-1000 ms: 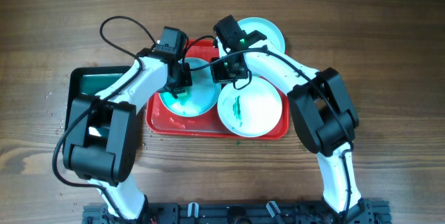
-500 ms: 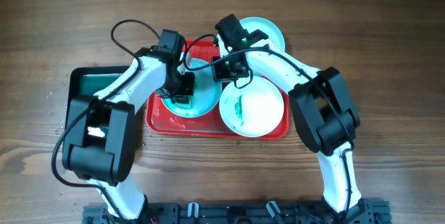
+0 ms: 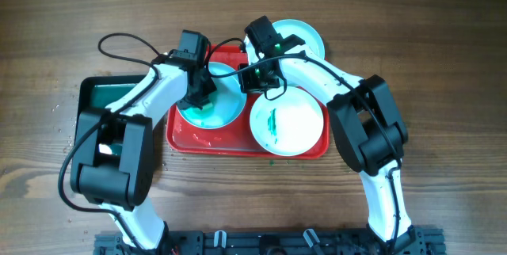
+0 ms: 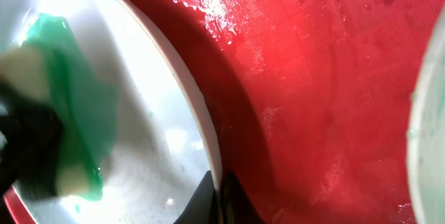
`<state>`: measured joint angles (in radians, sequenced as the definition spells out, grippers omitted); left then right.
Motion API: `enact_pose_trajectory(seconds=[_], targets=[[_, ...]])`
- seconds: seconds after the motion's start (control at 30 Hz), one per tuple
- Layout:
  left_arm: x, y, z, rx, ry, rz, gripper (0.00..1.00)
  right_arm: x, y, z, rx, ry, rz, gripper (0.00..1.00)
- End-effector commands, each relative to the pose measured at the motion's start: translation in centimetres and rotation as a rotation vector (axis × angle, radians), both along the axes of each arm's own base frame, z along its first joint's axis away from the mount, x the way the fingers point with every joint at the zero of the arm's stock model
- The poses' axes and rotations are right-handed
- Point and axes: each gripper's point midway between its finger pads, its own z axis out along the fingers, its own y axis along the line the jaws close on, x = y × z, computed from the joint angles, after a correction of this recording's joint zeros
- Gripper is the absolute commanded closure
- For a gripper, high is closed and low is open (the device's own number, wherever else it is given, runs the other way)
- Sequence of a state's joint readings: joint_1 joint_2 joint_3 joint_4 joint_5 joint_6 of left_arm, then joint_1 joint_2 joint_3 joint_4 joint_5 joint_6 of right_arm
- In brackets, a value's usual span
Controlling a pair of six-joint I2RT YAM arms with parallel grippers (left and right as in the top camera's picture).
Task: Clean dirty plates on tray and stack at the side
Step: 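Scrub the plate surface with the sponge while the right gripper holds it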
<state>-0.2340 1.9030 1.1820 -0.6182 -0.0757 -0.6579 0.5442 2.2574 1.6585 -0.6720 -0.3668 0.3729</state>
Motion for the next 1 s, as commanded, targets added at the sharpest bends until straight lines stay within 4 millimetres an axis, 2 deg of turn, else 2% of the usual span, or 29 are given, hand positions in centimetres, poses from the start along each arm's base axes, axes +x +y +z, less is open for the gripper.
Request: enact_pose_trajectory(seconds=[0.0,0.07,0.17,0.23,0.3,0.43,0.53,0.7,0.77,0.83,0.9,0.97], targets=[[2.3,2.3,-1.5,0.078,-0.07,0.058,0.96,0.5,-1.4,-1.5,-0.039,0.016,-0.022,0.96],[3.1,2.1,-1.2,0.086,-0.102,0.008,0.96,0.4,-1.4,-1.5,-0.04,0.016,-0.021,0.96],[2.7,1.8,-1.4,0.086,-0.08,-0.064,0.96,0.4,-1.4,-1.5,-0.04,0.017,-0.021,0.96],[1.0,-0.4,-1.9,-0.022,-0.007,-0.189,0.96,0.4,-1.4,-1.5,-0.04,0.018,-0.022,0.96],[-1.1,-3.7,-1.8,-0.202,0.06,-0.354,0.96,0.4,-1.4,-1.5,-0.04,0.017,-0.022,0.96],[-3.9,-6.6,-1.0,-0.387,0.121,-0.524,0.96,0.1,-0.8,-1.3,-0.001,0.021,0.018,0.96],[-4.2,-6.8,-0.8,-0.419,0.127,-0.521,0.96,-0.4,-0.2,-1.3,0.035,0.039,0.051,0.96],[-3.7,-8.6,0.7,-0.576,0.071,-0.552,0.96,-1.0,0.7,-1.4,0.096,0.058,0.102,0.96],[-2.6,-8.6,0.8,-0.559,0.025,-0.562,0.96,-1.0,0.9,-1.3,0.107,0.052,0.115,0.96],[-1.4,-7.6,0.2,-0.476,-0.002,-0.538,0.96,-1.0,0.9,-1.3,0.106,0.052,0.115,0.96],[0.4,-3.4,-1.4,-0.234,-0.001,-0.343,0.96,-1.0,0.9,-1.3,0.106,0.051,0.115,0.96],[1.3,0.4,-1.9,-0.03,-0.01,-0.188,0.96,-1.0,0.9,-1.3,0.106,0.051,0.115,0.96]])
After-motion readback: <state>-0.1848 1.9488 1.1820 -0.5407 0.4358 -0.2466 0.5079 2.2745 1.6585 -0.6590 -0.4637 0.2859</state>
